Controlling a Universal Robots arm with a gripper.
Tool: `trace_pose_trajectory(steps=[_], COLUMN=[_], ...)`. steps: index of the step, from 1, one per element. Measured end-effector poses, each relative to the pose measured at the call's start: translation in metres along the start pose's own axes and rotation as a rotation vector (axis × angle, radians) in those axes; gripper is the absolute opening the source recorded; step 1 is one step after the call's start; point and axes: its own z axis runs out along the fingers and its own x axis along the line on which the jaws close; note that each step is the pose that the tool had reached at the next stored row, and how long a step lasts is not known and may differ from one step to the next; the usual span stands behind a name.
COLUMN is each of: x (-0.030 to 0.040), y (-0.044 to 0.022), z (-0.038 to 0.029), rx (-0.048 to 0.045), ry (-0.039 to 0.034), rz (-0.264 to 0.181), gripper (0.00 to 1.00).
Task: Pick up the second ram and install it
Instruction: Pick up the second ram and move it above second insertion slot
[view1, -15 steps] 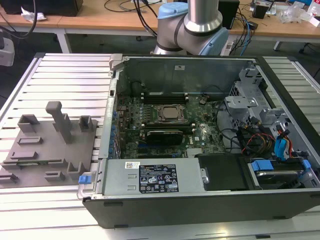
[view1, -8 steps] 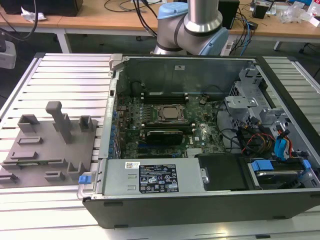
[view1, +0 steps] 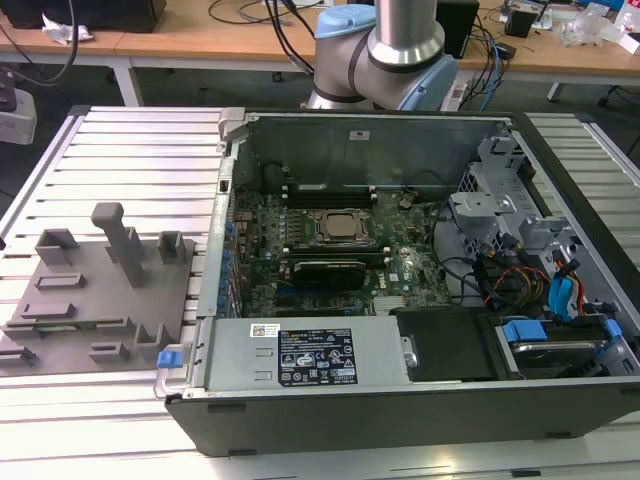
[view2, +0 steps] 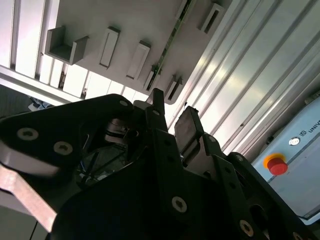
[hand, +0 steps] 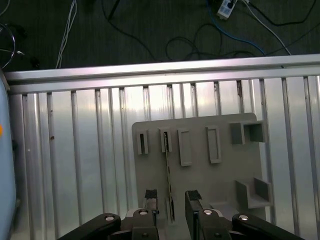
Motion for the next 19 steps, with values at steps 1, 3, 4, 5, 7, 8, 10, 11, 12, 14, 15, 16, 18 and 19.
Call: trace_pose_trajectory(steps=[1, 3, 4, 5, 7, 8, 10, 11, 12, 14, 15, 16, 18, 19], x=[0.0000, 0.0001, 0.0001, 0.0001, 0.0001, 0.0001, 0.0002, 0.0002, 0.0002, 0.0003, 0.0003, 0.0003, 0.0003, 0.0003], y=[0.0000, -0.0001, -0.0002, -0.0002, -0.0002, -0.0003, -0.0003, -0.0003, -0.0004, -0.0005, -0.0005, -0.0005, -0.0006, -0.0006], z=[0.0005, 0.0029, 0.0037, 0.0042, 0.0052, 0.0056, 0.0069, 0.0076, 0.0086, 0.0106, 0.0111, 0.0119, 0.0134, 0.0139], rx=[0.0000, 0.0000, 0.0000, 0.0000, 0.0000, 0.0000, 0.0000, 0.0000, -0.0001, 0.0000, -0.0001, 0.0000, -0.0001, 0.0000], ry=[0.0000, 0.0000, 0.0000, 0.0000, 0.0000, 0.0001, 0.0000, 0.0000, 0.0001, 0.0000, 0.0001, 0.0001, 0.0001, 0.0001], rz=[0.000, -0.001, -0.001, -0.001, -0.001, -0.001, -0.001, -0.001, -0.001, -0.001, -0.001, -0.001, -0.002, -0.002], gripper=[0.36, 0.36, 0.36, 0.36, 0.36, 0.36, 0.36, 0.36, 0.36, 0.36, 0.36, 0.36, 0.36, 0.36])
